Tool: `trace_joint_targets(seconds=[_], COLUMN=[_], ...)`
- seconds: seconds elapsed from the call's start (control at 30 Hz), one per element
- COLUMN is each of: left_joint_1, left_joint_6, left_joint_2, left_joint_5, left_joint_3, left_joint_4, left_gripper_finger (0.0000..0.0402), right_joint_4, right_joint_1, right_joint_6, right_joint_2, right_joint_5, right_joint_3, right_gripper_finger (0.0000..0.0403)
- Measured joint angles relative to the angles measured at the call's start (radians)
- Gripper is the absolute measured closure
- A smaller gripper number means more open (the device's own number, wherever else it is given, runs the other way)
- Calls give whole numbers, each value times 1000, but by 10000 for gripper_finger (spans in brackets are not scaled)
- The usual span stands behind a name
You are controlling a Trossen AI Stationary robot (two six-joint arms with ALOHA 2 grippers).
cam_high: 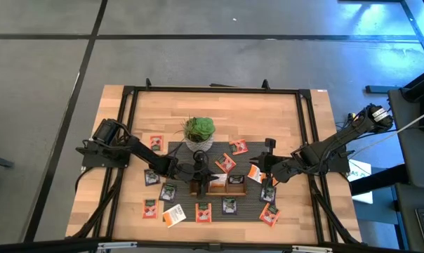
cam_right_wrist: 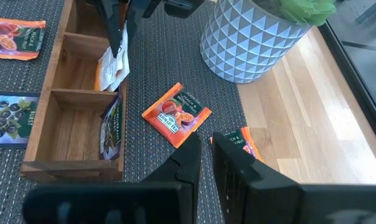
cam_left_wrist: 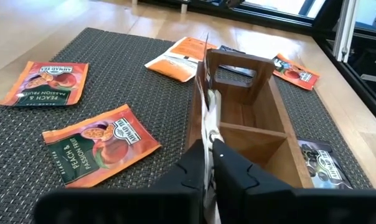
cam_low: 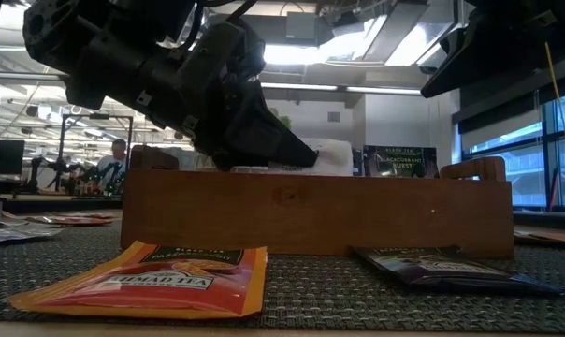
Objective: Pick & Place Tea
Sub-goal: Adjust the white tea bags on the wooden organizer
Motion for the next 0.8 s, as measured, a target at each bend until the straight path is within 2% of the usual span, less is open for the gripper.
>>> trace_joint_targets(seconds=[0.6, 0.8], left_joint_1=[6, 6], left_joint_6=[88, 109], left_joint_2=[0, 0], left_joint_5=[-16, -16], left_joint_3=[39, 39], left_joint_4=[-16, -16], left_gripper_finger=[397, 381], right_joint_4=[-1, -1], right_joint_1=[0, 0], right_joint_6=[-3, -3], right_joint_2=[0, 0], right_joint_5=[0, 0], right_joint_3=[0, 0], right_gripper_finger=[359, 359])
